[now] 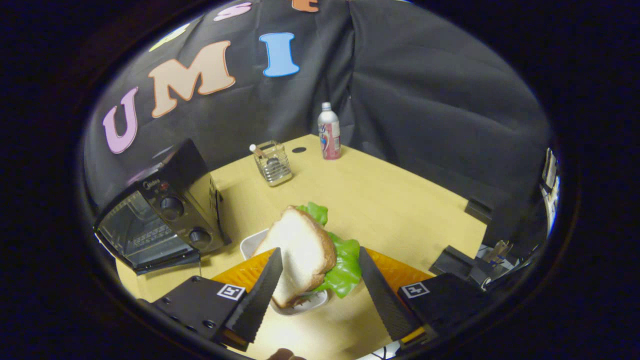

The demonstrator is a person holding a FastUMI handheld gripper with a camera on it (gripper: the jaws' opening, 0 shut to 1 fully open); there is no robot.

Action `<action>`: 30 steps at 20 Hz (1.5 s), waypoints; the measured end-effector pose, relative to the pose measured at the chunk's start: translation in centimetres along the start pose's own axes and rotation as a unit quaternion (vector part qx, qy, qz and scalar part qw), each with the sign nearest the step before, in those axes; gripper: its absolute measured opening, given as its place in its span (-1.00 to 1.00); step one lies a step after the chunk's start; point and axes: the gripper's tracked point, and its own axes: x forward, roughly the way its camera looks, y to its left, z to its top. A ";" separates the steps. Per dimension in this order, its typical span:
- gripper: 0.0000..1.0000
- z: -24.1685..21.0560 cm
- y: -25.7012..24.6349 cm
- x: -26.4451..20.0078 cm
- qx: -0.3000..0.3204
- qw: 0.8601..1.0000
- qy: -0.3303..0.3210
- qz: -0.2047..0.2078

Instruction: Open the toaster oven, put the food inside, and close the toaster oven door.

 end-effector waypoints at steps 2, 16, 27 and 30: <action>0.88 -0.1 0.9 1.1 0.007 1.000 0.004 0.021; -0.59 4.1 4.6 -0.8 0.080 0.994 -0.045 0.064; -0.60 5.0 12.0 -10.7 0.146 0.980 -0.066 0.117; -0.59 2.8 16.1 -12.0 0.145 0.976 -0.039 0.160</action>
